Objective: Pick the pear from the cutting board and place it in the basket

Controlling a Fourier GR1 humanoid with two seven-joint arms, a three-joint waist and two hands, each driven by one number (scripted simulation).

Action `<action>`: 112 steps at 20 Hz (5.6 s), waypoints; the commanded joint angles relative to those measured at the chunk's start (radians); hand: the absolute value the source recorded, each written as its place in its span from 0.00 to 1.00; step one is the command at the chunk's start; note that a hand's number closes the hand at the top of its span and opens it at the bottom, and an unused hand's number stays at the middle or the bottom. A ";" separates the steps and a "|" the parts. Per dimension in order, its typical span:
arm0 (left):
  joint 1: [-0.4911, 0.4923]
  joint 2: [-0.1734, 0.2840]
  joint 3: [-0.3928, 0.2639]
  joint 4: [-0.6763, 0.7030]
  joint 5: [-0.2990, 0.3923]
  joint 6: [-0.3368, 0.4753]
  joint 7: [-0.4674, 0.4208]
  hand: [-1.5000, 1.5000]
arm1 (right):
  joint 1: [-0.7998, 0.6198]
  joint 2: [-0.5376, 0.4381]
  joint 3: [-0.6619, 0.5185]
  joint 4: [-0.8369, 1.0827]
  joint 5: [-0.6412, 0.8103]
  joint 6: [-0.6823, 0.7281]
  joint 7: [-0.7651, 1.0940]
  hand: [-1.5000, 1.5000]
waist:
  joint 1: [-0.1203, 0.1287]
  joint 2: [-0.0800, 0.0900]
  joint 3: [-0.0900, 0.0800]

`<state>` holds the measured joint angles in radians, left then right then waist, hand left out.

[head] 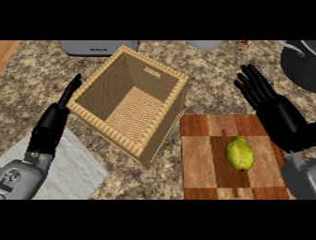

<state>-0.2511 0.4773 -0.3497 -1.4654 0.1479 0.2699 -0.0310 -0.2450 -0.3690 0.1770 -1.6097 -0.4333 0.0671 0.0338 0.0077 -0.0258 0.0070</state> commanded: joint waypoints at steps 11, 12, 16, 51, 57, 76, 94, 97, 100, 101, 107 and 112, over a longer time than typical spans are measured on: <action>0.041 0.044 0.201 0.084 0.214 -0.064 0.164 0.50 | 0.053 0.133 -0.265 0.168 -0.001 0.237 -0.716 0.00 | 0.005 0.034 -0.005; 0.044 0.022 0.183 0.104 0.198 -0.065 0.158 0.50 | 0.067 0.163 -0.281 0.167 -0.036 0.224 -0.731 0.00 | -0.007 0.031 -0.006; 0.060 0.008 0.225 0.158 0.192 -0.109 0.104 0.50 | 0.053 0.153 -0.301 -0.024 -0.128 0.064 -0.470 0.00 | -0.016 0.025 -0.008; 0.017 -0.025 0.285 0.097 0.144 -0.129 0.233 0.50 | 0.192 -0.470 -0.550 0.618 0.036 0.855 -0.419 0.00 | -0.017 0.026 -0.005; 0.012 -0.002 0.327 0.094 0.148 -0.175 0.252 0.50 | 0.250 -0.308 -0.497 0.478 0.100 0.746 -0.442 0.00 | -0.016 0.024 -0.007; 0.155 -0.118 0.326 -0.023 0.056 -0.179 0.231 0.50 | 0.166 0.028 -0.338 0.357 0.253 0.426 -0.321 0.00 | -0.004 0.024 -0.007; 0.046 -0.138 0.433 0.051 -0.009 -0.253 0.272 0.50 | 0.065 0.083 -0.301 0.595 0.414 0.454 -0.511 0.00 | -0.006 0.026 -0.007; 0.029 -0.158 0.436 0.147 -0.029 -0.267 0.198 0.50 | 0.173 0.076 -0.305 0.396 0.353 0.490 -0.436 0.00 | -0.017 0.025 -0.008; 0.079 -0.156 0.443 0.059 -0.019 -0.290 0.242 0.50 | 0.137 0.075 -0.295 0.542 0.438 0.483 -0.597 0.00 | -0.007 0.026 -0.007; 0.082 -0.152 0.460 0.051 -0.014 -0.289 0.253 0.50 | 0.128 0.111 -0.279 0.559 0.457 0.452 -0.603 0.00 | -0.006 0.026 -0.007; 0.053 -0.196 0.457 0.134 -0.064 -0.273 0.173 0.50 | 0.174 0.099 -0.273 0.435 0.465 0.430 -0.482 0.00 | -0.012 0.025 -0.007; 0.035 -0.156 0.502 0.045 -0.027 -0.313 0.289 0.50 | 0.120 0.122 -0.267 0.499 0.513 0.392 -0.468 0.00 | -0.007 0.026 -0.007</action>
<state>-0.2047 0.3216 0.1388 -1.4232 0.1091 -0.0145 0.2227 -0.0915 -0.2429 -0.0808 -1.1578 0.0599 0.4641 -0.4425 0.0010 -0.0048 0.0040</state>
